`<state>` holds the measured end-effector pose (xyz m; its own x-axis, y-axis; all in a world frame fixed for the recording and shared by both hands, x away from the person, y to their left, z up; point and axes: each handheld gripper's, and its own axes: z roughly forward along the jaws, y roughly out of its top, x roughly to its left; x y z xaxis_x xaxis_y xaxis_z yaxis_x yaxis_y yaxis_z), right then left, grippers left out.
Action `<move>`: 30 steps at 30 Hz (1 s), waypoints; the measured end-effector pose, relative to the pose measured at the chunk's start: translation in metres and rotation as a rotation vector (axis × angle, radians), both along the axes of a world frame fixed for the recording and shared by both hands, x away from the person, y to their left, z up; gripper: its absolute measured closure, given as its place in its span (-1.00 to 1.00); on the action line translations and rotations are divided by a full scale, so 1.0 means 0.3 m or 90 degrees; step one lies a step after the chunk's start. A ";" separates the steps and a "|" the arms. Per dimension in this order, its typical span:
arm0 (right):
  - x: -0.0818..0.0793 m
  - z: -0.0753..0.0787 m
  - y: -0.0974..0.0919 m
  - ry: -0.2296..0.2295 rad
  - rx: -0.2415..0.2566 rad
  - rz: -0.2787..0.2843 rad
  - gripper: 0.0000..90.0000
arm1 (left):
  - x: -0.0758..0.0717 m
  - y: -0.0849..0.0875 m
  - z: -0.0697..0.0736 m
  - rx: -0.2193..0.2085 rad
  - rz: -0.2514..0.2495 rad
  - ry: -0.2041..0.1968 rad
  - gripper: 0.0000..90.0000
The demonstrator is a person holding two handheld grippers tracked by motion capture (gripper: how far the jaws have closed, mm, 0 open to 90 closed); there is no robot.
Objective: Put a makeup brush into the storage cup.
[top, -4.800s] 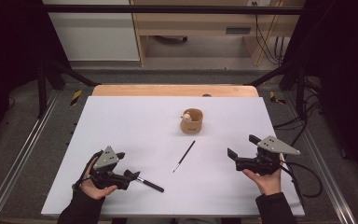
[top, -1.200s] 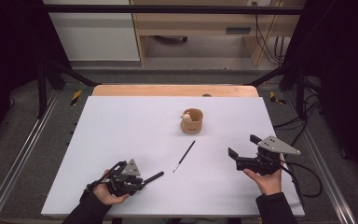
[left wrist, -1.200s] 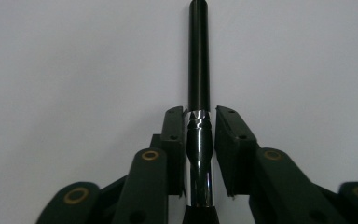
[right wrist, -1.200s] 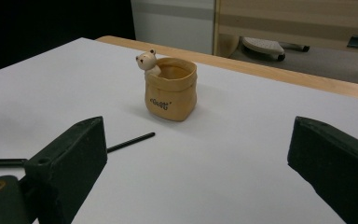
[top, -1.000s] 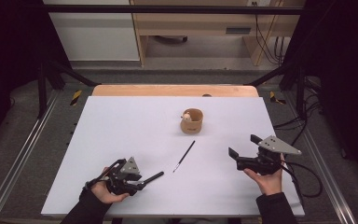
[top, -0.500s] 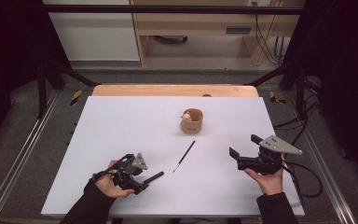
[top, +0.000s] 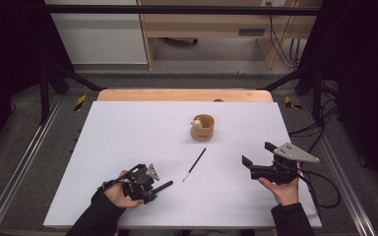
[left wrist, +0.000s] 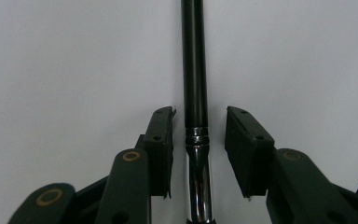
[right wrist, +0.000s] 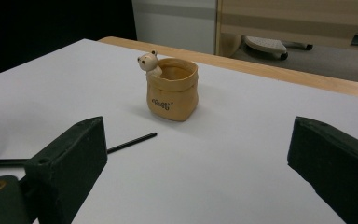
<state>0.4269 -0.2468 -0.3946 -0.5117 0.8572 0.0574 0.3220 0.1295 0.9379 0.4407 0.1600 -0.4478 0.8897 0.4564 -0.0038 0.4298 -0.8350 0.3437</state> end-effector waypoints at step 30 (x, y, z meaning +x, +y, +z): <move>0.004 -0.006 0.005 0.009 -0.006 0.008 -0.89 | -0.008 -0.012 0.002 0.015 0.002 -0.004 0.74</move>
